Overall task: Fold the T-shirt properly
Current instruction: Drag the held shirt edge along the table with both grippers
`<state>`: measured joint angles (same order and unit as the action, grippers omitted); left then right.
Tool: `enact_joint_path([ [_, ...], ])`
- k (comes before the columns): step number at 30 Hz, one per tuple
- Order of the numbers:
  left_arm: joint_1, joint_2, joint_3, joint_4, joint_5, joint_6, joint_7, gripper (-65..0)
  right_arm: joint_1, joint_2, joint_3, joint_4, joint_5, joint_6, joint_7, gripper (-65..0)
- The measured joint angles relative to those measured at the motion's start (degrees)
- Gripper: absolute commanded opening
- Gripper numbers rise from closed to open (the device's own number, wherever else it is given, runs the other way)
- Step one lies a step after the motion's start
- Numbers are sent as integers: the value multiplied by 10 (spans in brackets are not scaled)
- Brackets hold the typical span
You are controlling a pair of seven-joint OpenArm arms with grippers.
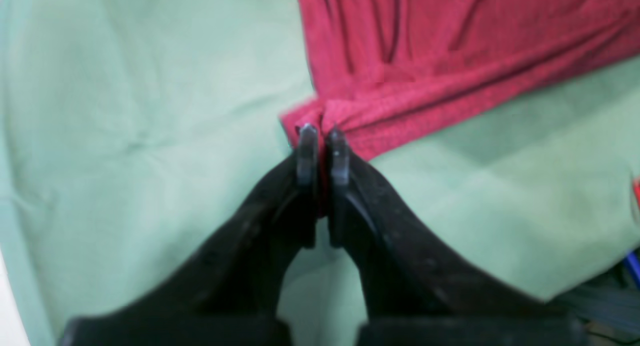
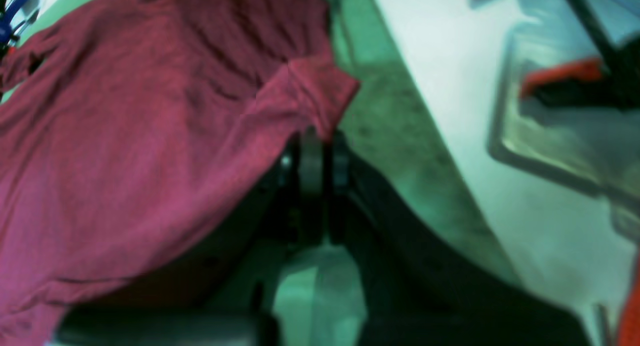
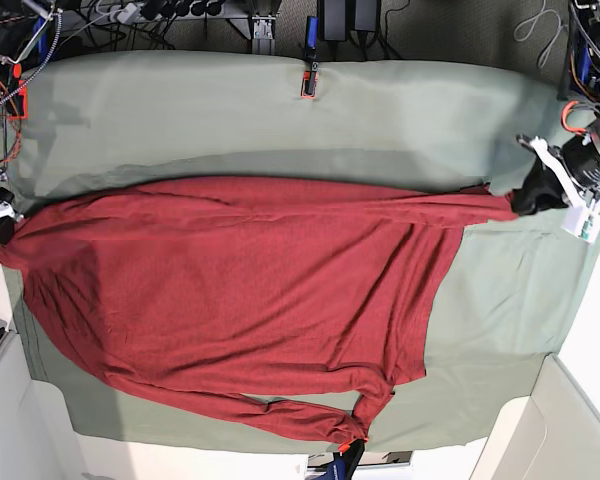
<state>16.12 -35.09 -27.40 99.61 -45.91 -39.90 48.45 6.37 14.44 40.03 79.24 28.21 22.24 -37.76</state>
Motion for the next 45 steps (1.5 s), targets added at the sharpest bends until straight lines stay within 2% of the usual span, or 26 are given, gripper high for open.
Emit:
enact_joint_path([
  [4,-26,-5,14,-33,2,0,-5,-650,5,0,-11,-1,-19,0,2,-650],
  [12,-111,-10,132,-79,63,0,-31,-650,53,0,-13,-87,-41,-1,18,-650],
  [20,-229,-11,187,-201,66,1,-38,-650,57,0,-12,-112,-45,-5,23,-650],
  [28,-292,-5,267,-310,80,2,-70,-650,56,0,-12,-112,-59,-4,33,-650],
  [34,-320,-2,276,-336,101,2,-83,-641,57,0,-12,-112,-61,-4,38,-650],
  [37,-330,-2,276,-337,105,2,-85,-558,71,0,-12,-124,-71,-8,39,-650],
  [43,-333,-2,276,-339,140,2,-85,-554,93,6,-12,-140,-84,-10,40,-650],
  [45,-333,-2,276,-348,160,15,-99,-554,92,14,-13,-143,-84,-12,41,-650],
])
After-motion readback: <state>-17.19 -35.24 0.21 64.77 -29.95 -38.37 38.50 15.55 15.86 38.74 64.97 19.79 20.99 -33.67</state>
